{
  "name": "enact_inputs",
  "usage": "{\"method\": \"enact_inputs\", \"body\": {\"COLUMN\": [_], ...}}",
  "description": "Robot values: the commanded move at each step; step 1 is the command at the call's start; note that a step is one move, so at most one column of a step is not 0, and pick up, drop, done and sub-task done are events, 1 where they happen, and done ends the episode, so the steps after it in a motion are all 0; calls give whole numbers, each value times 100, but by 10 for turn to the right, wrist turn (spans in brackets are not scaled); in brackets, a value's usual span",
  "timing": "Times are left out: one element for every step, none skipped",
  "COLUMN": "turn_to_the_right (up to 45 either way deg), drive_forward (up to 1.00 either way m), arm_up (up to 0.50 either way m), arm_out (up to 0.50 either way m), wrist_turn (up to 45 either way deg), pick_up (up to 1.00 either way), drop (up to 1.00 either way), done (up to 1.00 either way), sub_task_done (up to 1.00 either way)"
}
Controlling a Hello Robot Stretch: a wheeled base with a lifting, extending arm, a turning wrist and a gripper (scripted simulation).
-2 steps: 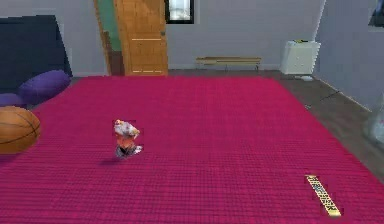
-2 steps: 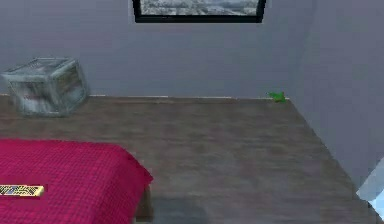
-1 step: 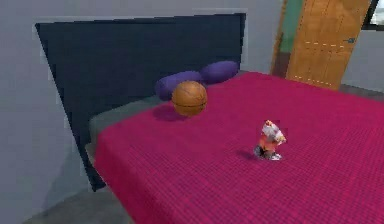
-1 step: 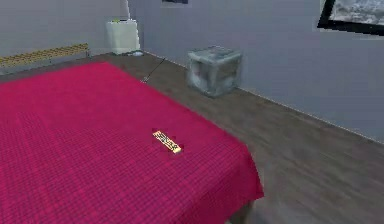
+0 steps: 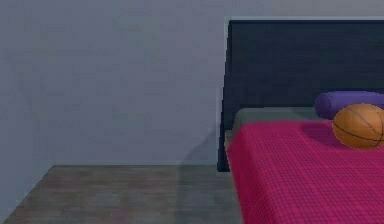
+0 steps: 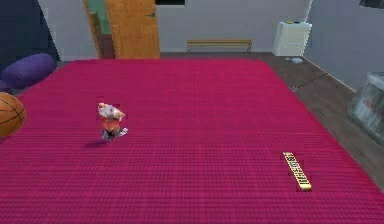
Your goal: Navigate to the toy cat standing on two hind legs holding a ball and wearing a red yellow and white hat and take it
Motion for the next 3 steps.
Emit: {"method": "enact_inputs", "body": {"turn_to_the_right": [-210, 210, 0], "drive_forward": [0, 0, 15], "arm_up": [0, 0, 0], "arm_out": [0, 0, 0], "wrist_turn": [0, 0, 0], "pick_up": [0, 0, 0], "drop": [0, 0, 0], "done": [0, 0, 0], "sub_task_done": [0, 0, 0]}}
